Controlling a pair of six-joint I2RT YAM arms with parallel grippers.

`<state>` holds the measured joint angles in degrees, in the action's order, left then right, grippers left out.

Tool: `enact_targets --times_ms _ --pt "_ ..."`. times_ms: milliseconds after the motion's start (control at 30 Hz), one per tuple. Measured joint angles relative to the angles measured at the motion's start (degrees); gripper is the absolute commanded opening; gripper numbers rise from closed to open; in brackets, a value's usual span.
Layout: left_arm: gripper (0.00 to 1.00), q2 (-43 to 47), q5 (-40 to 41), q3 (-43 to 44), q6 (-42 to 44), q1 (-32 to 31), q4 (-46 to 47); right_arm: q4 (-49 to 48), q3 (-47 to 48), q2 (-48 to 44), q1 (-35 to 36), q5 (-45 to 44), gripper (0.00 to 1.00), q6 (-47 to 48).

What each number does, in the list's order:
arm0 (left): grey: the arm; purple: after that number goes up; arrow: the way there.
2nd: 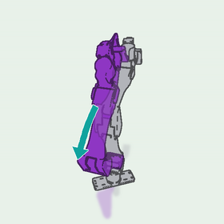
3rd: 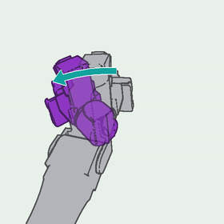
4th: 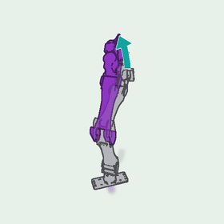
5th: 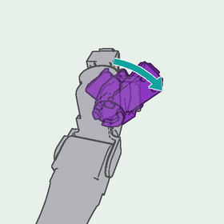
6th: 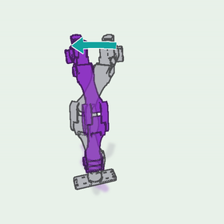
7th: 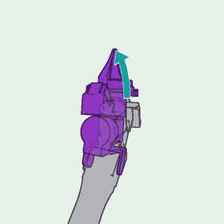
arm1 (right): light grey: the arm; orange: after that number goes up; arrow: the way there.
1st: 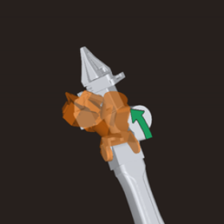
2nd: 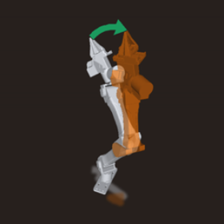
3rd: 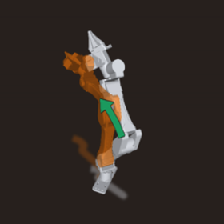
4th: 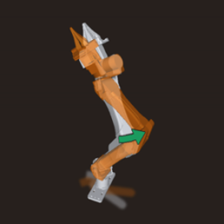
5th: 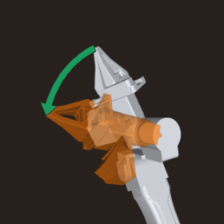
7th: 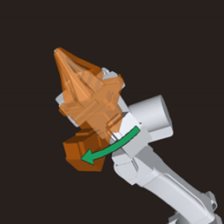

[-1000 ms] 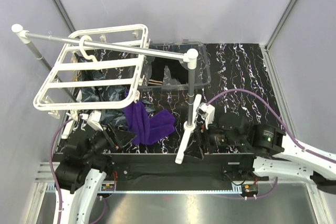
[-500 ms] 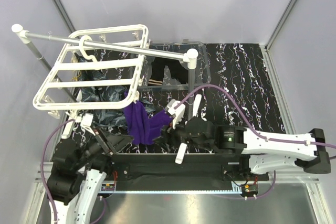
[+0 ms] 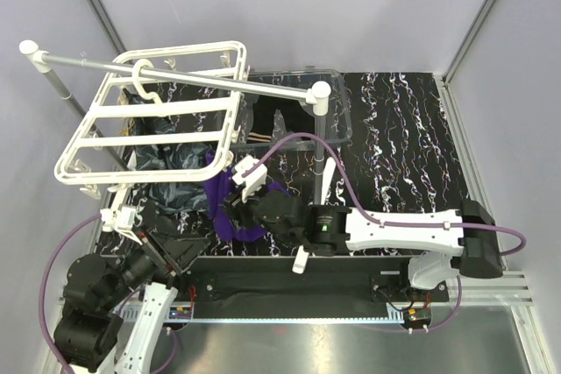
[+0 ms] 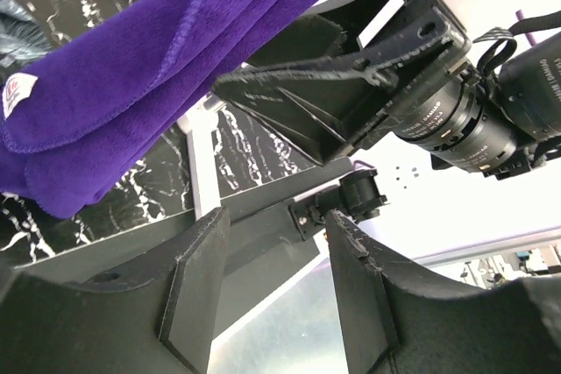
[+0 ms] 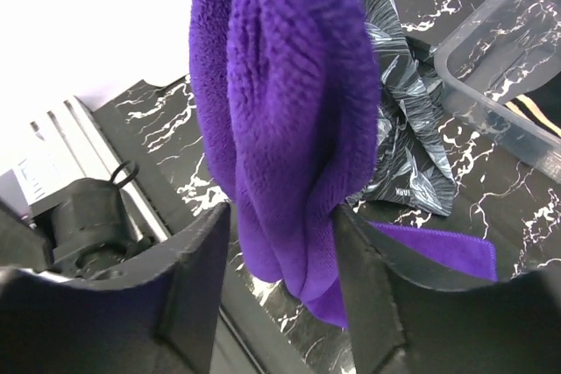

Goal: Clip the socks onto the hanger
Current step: Rotate the hanger at the center of the board.

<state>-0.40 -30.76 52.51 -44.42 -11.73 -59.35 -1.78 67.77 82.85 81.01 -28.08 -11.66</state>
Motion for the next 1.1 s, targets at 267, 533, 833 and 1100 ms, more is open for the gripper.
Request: enact_targets --times_ms 267,533,833,1100 --pt "0.46 0.0 3.85 1.16 1.07 0.0 -4.68 -1.68 4.22 5.29 0.0 2.29 0.11 0.46" --pt "0.47 0.02 15.19 10.95 0.81 0.0 -11.69 -3.15 11.08 9.49 0.0 10.73 0.12 -1.99" --pt "0.4 0.09 17.31 3.26 -2.73 0.0 -12.22 -1.7 14.8 12.37 0.0 18.45 0.34 -6.84" --pt "0.38 0.09 17.4 -4.48 -6.69 0.17 -9.07 11.85 20.28 11.58 0.0 11.85 0.5 -9.6"
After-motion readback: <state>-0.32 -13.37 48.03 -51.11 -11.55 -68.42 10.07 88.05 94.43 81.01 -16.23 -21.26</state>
